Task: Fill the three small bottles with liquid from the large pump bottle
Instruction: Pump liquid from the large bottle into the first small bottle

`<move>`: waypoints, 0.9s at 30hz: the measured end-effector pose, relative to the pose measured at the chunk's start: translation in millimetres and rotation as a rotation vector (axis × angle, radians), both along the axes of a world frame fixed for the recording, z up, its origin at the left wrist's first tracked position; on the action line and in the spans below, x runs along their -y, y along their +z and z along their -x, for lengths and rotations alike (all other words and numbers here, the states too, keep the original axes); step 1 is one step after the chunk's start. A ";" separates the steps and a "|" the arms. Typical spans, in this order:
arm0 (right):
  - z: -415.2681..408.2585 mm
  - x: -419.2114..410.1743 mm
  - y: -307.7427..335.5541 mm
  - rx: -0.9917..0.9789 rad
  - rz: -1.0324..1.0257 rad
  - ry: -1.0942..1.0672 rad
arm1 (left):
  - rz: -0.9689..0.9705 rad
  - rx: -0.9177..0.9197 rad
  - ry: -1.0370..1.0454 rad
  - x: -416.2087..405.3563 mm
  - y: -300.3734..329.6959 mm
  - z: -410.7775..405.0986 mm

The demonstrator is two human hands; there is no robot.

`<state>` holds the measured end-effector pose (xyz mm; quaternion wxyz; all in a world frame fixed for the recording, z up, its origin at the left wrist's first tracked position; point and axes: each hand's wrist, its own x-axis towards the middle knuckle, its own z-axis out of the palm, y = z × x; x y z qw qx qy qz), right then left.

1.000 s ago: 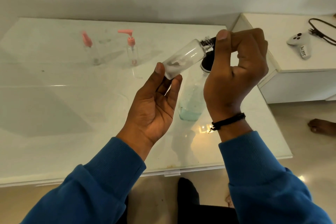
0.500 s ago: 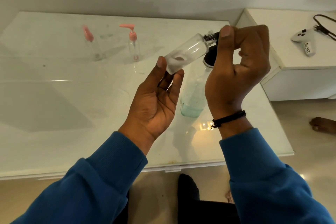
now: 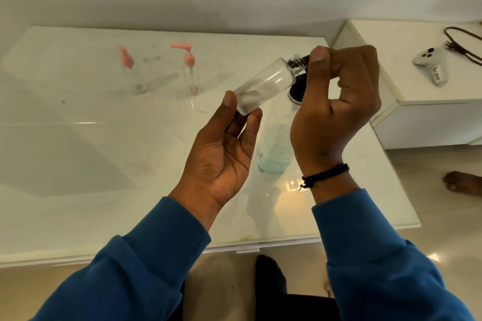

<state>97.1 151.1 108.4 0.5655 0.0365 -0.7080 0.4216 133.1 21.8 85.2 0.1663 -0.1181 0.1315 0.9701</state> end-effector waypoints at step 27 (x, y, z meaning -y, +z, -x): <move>-1.2 4.1 -5.3 0.017 0.042 0.000 | -0.004 0.017 0.009 -0.4 -1.7 -0.4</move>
